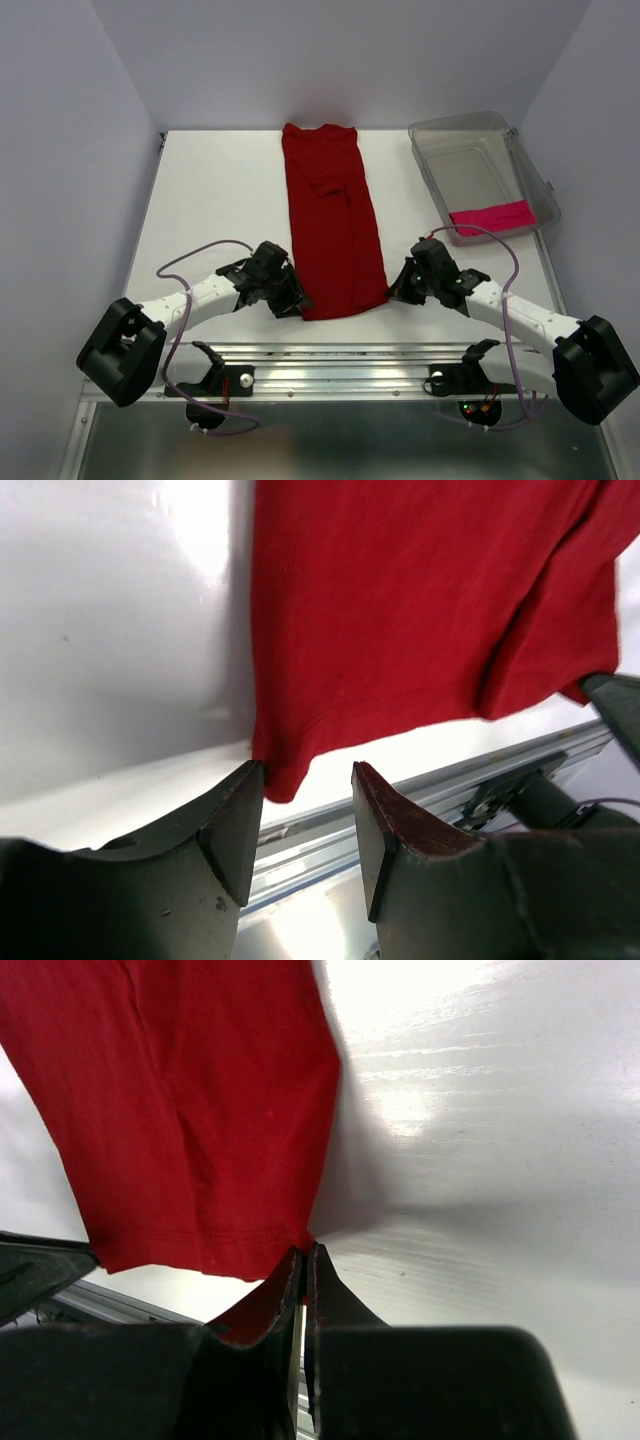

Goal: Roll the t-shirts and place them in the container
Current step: Roll the T-shirt to the center of the board.

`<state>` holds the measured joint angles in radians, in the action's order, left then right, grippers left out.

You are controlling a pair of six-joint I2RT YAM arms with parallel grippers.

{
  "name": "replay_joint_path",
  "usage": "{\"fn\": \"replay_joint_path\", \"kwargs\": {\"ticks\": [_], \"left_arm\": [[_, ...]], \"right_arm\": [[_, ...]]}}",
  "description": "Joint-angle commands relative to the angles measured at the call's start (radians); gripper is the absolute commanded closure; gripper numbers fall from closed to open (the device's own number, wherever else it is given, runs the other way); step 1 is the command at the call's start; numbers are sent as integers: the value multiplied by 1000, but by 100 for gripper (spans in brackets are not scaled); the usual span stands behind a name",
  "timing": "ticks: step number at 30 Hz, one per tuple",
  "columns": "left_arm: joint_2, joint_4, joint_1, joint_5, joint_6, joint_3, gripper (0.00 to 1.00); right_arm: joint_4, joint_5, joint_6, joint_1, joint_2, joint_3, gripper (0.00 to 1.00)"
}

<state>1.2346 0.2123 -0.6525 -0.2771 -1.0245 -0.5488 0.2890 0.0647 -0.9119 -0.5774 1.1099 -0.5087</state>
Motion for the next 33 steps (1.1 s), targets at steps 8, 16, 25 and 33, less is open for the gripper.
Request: {"fn": "replay_joint_path", "kwargs": {"ticks": [8,16,25,33], "left_arm": [[-84,87,-62,93,-108,53,49],[-35,18,-62,119,-111,62,52],[0,-21,-72,104,-97,56,76],[-32,-22,-72,70,-123,41,100]], "right_arm": [[-21,14,5,-9,-4,1,99],[-24,15,5,-9,-7,10,99],[-16,4,-2,-9,-19,21,99],[12,-23,-1,-9,-33,-7,99]]}}
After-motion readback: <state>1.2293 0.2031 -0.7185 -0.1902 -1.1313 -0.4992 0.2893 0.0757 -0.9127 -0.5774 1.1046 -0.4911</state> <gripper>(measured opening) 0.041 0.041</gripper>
